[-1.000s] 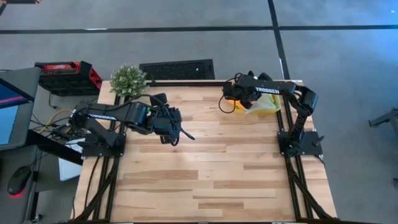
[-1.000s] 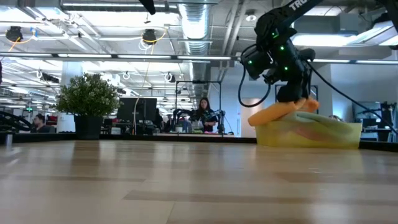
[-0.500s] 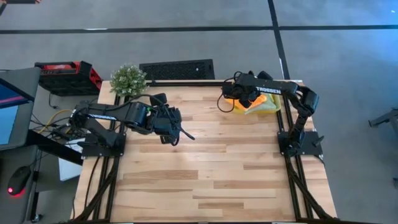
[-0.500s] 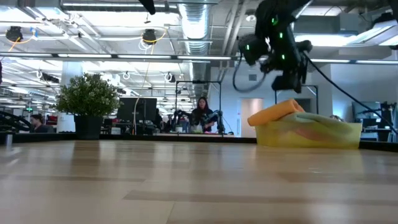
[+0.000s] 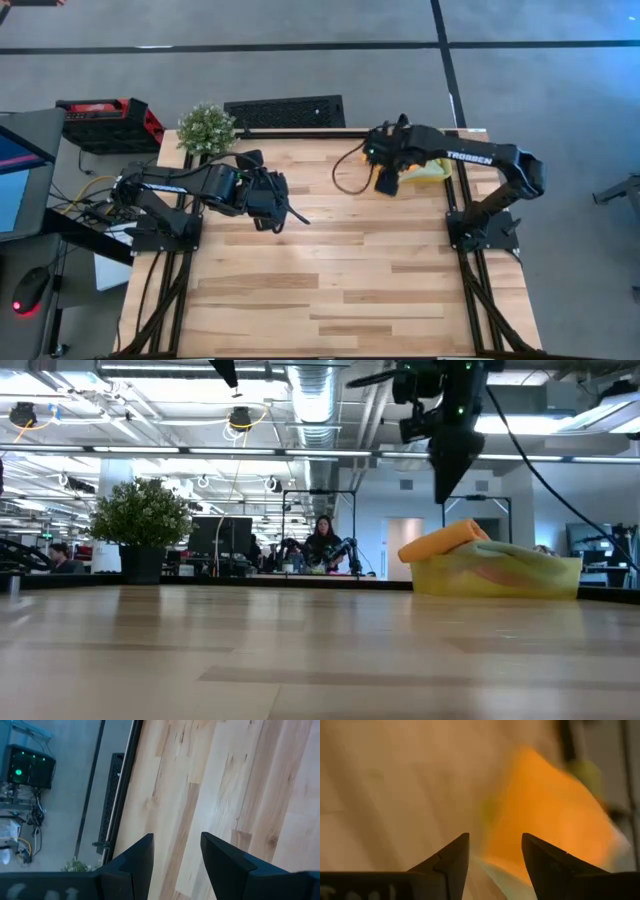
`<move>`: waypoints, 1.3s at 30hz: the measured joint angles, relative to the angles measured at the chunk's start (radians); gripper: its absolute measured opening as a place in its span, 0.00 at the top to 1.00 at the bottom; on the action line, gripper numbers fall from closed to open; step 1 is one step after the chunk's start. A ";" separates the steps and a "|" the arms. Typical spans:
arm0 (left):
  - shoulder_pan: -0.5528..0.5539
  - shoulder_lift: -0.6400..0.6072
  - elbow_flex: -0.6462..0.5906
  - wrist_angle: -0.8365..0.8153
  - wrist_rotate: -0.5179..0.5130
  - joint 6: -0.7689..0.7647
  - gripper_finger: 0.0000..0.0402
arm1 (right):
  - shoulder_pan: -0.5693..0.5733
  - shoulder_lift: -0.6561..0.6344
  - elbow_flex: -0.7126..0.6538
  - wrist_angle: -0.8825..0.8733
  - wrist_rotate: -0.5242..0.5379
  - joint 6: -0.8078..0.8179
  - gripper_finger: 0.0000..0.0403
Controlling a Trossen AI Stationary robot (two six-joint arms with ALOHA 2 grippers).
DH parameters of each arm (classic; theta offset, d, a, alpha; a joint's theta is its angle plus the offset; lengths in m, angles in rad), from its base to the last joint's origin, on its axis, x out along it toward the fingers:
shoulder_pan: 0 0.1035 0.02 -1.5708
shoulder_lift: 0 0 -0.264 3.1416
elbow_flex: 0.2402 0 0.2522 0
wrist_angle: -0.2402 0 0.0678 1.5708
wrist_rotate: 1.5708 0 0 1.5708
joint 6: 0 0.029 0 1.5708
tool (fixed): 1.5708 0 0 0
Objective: Fold microfiber towels
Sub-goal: Put the orange towel into the bin, then return to Home Position
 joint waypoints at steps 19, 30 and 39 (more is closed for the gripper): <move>0.000 0.000 0.000 -0.014 0.001 -0.033 0.61 | -0.116 0.183 -0.102 0.247 -0.082 -0.139 0.57; 0.000 0.000 0.000 -0.014 0.001 -0.032 0.61 | -0.235 0.153 -0.104 0.260 -0.081 -0.111 0.58; 0.000 0.000 0.000 -0.061 0.030 -0.036 0.61 | -0.135 -0.001 -0.107 0.256 -0.109 -0.111 0.58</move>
